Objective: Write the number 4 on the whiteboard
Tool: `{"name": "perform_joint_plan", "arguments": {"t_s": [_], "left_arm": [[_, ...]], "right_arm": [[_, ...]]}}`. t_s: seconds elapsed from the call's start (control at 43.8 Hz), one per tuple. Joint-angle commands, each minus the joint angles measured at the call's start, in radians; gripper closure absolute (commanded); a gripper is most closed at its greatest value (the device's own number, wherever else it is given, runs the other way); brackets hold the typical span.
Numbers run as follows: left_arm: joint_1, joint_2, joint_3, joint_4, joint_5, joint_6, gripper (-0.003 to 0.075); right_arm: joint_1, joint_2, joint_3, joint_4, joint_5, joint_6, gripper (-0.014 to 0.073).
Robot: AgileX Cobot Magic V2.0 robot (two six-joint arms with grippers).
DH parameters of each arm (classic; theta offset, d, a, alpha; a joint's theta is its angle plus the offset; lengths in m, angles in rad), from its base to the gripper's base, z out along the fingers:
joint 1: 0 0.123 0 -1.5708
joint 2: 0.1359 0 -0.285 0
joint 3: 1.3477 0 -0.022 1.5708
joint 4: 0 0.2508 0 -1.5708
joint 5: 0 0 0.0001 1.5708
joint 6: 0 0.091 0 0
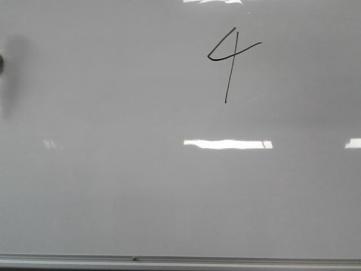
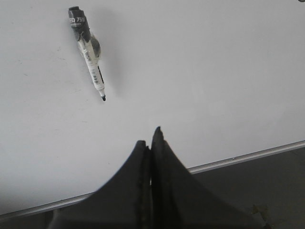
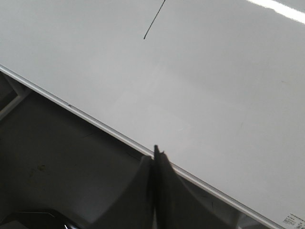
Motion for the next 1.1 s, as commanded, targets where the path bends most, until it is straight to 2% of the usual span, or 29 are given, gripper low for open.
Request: {"name": "perform_joint_plan", "arguments": {"t_s": [0.0,0.183,0.274,0.32,0.411,0.457,0.64,0.846,0.937,1.074], "left_arm": [[-0.006,-0.001,-0.033,0.004,-0.056,-0.003,0.0741],[-0.001,-0.008,-0.03,0.017,-0.054,-0.003,0.074],[0.057,-0.04,-0.004,-0.033,-0.072,0.019,0.074],[0.098,-0.063,0.025,-0.099,-0.129,0.111,0.074],[0.173,-0.13,0.126,-0.259,-0.292,0.391,0.074],[0.206,-0.166,0.188,-0.312,-0.37,0.442,0.0741],[0.302,-0.32,0.448,-0.328,-0.613,0.438,0.0741],[0.363,-0.524,0.744,-0.328,-0.905,0.438,0.0741],[0.369,-0.586,0.832,-0.328,-0.984,0.438,0.0741],[0.369,-0.675,0.928,-0.328,-1.015,0.438,0.0741]], "right_arm": [[-0.004,0.006,-0.022,-0.003,-0.07,0.002,0.0663],[-0.004,0.006,-0.022,-0.003,-0.07,0.002,0.0663],[-0.004,0.006,-0.022,-0.003,-0.069,0.002,0.0663],[-0.004,0.006,-0.022,-0.003,-0.069,0.002,0.0663],[-0.004,0.006,-0.022,-0.003,-0.069,0.002,0.0663],[-0.004,0.006,-0.022,-0.003,-0.069,0.002,0.0663],[-0.004,0.006,-0.022,-0.003,-0.069,0.002,0.0663],[-0.004,0.006,-0.022,-0.003,-0.069,0.002,0.0663],[-0.004,0.006,-0.022,-0.003,-0.069,0.002,0.0663],[-0.004,0.006,-0.022,-0.003,-0.069,0.002,0.0663]]}}
